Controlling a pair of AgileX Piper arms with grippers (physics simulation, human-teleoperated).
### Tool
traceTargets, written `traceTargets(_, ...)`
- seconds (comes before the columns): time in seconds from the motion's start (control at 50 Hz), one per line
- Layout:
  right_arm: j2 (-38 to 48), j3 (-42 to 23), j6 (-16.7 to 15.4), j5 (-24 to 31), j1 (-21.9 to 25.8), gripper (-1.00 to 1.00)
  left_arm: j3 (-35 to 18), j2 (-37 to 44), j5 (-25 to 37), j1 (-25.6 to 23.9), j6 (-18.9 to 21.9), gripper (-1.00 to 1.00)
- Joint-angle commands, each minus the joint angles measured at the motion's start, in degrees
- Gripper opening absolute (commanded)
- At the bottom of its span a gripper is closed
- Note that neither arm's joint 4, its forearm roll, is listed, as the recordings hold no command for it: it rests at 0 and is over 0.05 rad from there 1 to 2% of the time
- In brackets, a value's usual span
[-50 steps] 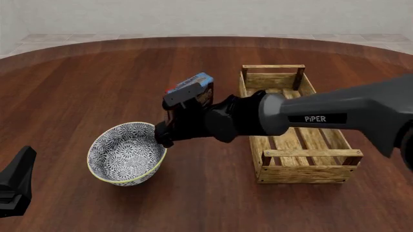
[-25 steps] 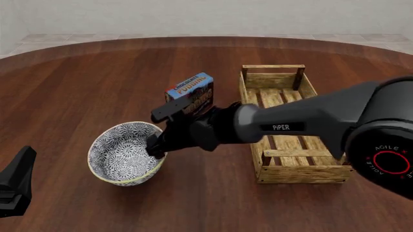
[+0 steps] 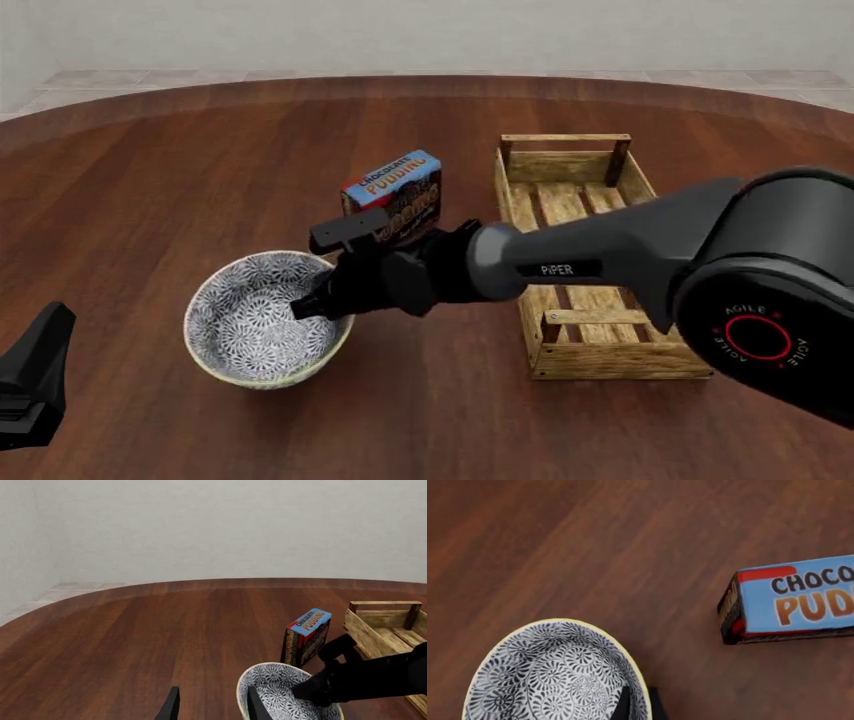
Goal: Pick up the bowl on the left and put it in the tray.
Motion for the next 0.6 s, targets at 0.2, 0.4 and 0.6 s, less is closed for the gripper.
traceTargets(0.2, -7.7, 9.3, -2.8, -3.6, 0.8, -1.00, 0.0, 0.0, 0.0, 0.0, 0.0, 1.00)
traceTargets(0.4, -10.9, 12.0, -3.8, -4.8, 0.9, -1.00, 0.0, 0.0, 0.0, 0.0, 0.0, 1.00)
traceTargets(0.6, -13.0, 14.0, -4.1, -6.0, 0.5, -1.00, 0.0, 0.0, 0.0, 0.0, 0.0, 1.00)
